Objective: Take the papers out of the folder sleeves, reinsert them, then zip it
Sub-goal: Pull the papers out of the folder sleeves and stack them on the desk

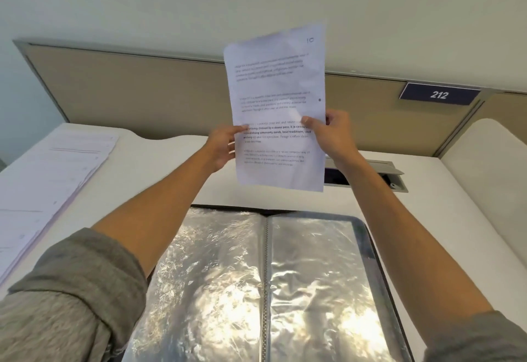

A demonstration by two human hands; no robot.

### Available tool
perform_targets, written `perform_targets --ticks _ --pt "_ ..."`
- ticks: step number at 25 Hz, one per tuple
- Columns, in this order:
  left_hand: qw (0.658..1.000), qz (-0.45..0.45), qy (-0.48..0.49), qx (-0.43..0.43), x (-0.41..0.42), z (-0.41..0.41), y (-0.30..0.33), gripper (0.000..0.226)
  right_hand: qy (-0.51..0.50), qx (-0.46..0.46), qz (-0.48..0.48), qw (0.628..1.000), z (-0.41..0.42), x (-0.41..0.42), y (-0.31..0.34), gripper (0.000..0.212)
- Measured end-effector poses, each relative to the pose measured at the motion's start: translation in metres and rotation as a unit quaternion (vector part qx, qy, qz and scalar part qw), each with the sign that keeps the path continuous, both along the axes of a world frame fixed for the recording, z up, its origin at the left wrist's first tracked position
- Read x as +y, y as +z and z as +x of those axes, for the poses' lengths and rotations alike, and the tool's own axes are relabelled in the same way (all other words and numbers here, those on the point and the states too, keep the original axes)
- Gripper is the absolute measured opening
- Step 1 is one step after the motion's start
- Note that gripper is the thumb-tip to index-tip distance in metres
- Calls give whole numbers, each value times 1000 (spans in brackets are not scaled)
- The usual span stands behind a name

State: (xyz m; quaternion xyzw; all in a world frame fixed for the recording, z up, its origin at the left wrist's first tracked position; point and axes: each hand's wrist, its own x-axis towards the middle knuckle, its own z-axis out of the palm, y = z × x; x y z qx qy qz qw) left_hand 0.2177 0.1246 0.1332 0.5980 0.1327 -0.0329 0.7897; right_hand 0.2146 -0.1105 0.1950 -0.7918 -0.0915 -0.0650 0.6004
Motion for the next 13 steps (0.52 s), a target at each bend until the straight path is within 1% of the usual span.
perform_targets --ticks 2,3,4,6,7,9,11,13 --pt "1000 9 -5 -9 14 -17 -4 22 9 11 5 1000 -5 14 1 10" --pt "1000 15 4 -15 26 -25 -6 24 12 17 -15 1000 -10 23 -2 9" --pt "999 23 15 -19 37 -34 -7 25 17 20 -50 998 -16 31 -6 10" --pt "998 37 43 -20 64 -55 -11 27 40 24 -129 991 -31 51 -17 20" --pt "997 55 57 -18 78 -66 -13 27 48 21 -144 988 -40 62 -24 23" --pt "989 123 79 -18 107 -91 -16 20 58 18 -125 990 -63 88 -36 24" --pt "978 187 94 -28 139 -120 -20 13 66 32 -74 995 -89 117 -47 22" --pt "965 227 125 -24 173 -149 -31 15 76 60 -21 995 -113 143 -56 21"
